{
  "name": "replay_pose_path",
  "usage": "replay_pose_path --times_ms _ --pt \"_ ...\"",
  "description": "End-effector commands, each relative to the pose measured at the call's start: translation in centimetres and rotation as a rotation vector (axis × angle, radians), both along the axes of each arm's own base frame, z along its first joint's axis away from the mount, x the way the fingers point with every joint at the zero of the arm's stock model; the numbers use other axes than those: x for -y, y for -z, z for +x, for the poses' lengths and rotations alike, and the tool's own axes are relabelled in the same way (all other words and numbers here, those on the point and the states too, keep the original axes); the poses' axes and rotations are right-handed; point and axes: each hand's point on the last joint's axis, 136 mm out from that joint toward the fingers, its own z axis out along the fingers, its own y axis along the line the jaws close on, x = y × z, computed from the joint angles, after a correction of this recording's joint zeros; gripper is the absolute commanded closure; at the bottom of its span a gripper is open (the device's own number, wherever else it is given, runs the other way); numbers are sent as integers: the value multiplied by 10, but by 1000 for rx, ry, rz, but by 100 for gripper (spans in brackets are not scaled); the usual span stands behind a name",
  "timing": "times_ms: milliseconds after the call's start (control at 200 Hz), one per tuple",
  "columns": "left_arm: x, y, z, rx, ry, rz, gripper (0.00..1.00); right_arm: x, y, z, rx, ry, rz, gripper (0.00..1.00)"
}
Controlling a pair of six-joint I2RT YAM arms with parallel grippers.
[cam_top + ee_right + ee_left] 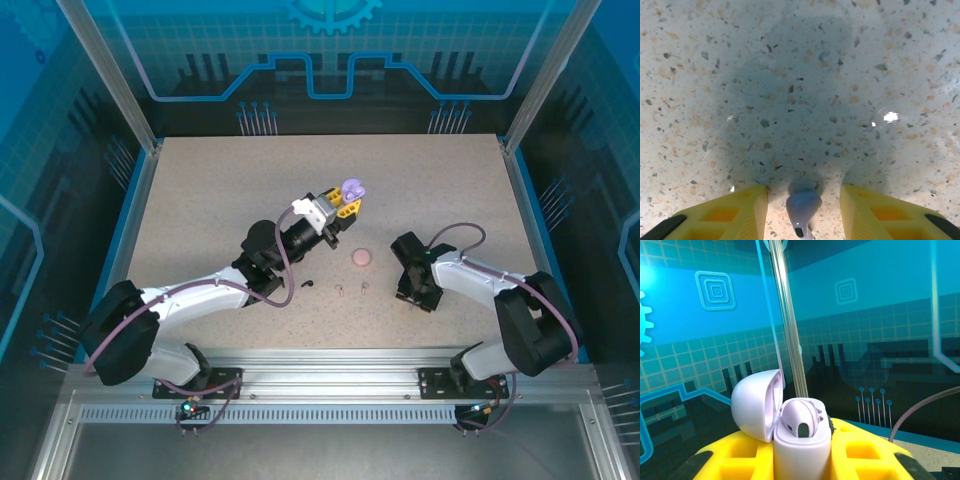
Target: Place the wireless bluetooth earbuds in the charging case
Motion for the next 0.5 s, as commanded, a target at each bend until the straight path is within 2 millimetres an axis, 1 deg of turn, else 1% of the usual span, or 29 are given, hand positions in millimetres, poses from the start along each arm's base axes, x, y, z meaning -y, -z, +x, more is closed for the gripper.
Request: replay_pose_path --times_ms 0,400,495 --pt "-8 -16 -8 27 1 -54 100 -2 3 -2 -6 -22 -12 58" --pt "-7 -19 -9 34 5 -55 100 -4 4 -2 -38 -33 -11 64" --pt "-7 -20 -9 38 5 -57 100 -7 8 -4 -51 -30 10 66"
